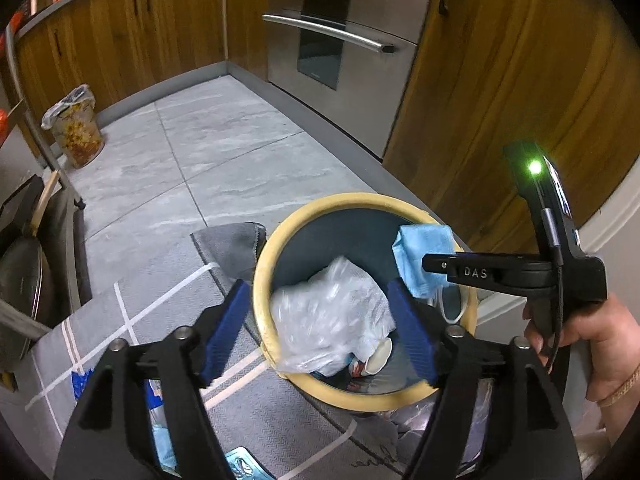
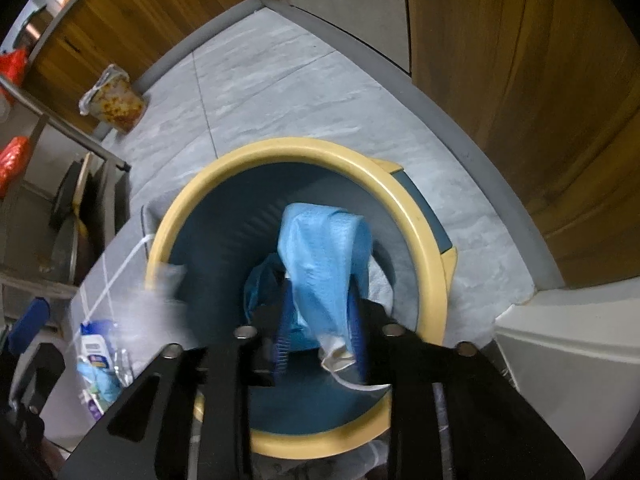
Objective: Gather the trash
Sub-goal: 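Open both tools over the bin to drop the bag and mask, then move both open tools back over the trash pile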
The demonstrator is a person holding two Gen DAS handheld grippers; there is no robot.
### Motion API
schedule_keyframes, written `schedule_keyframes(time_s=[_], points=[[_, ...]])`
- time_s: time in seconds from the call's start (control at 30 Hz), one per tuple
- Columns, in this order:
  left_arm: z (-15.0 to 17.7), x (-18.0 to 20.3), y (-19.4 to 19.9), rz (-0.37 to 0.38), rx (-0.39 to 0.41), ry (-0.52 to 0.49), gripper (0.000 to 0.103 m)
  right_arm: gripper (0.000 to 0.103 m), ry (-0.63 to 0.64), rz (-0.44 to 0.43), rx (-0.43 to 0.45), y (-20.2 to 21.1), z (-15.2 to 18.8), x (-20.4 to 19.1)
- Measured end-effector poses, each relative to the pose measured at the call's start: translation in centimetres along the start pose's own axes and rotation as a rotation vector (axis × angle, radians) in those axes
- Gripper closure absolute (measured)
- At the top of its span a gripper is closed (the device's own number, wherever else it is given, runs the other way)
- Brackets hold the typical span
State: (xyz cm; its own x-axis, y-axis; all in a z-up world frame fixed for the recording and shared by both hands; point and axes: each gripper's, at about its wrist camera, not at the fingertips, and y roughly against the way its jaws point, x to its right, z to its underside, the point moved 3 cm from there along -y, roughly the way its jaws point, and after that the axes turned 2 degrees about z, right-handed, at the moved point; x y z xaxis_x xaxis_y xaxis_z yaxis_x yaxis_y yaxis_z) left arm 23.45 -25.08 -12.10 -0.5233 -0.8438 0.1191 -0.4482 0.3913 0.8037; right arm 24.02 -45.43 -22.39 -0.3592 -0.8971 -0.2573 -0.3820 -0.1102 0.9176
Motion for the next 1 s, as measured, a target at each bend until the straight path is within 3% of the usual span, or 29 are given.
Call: schedule_keyframes(time_s=[0.13,0.57,1.0], points=[[0.0,-0.7,0.7,-0.013,0.015,0.025,0.02,0.057,-0.009,-0.021,0.004,0.1,-0.1,-0.3],[2.5,-3.1,5.5,-0.098,0.046,0.031,0.017,0.028,0.021,-0.034,0.03,1.1,0.3,-1.4],[6.2,-7.1,14.5,-0.186,0.134,0.112,0.009,0.013,0.119,-0.04,0.138,6.6,2.9,-6.5]])
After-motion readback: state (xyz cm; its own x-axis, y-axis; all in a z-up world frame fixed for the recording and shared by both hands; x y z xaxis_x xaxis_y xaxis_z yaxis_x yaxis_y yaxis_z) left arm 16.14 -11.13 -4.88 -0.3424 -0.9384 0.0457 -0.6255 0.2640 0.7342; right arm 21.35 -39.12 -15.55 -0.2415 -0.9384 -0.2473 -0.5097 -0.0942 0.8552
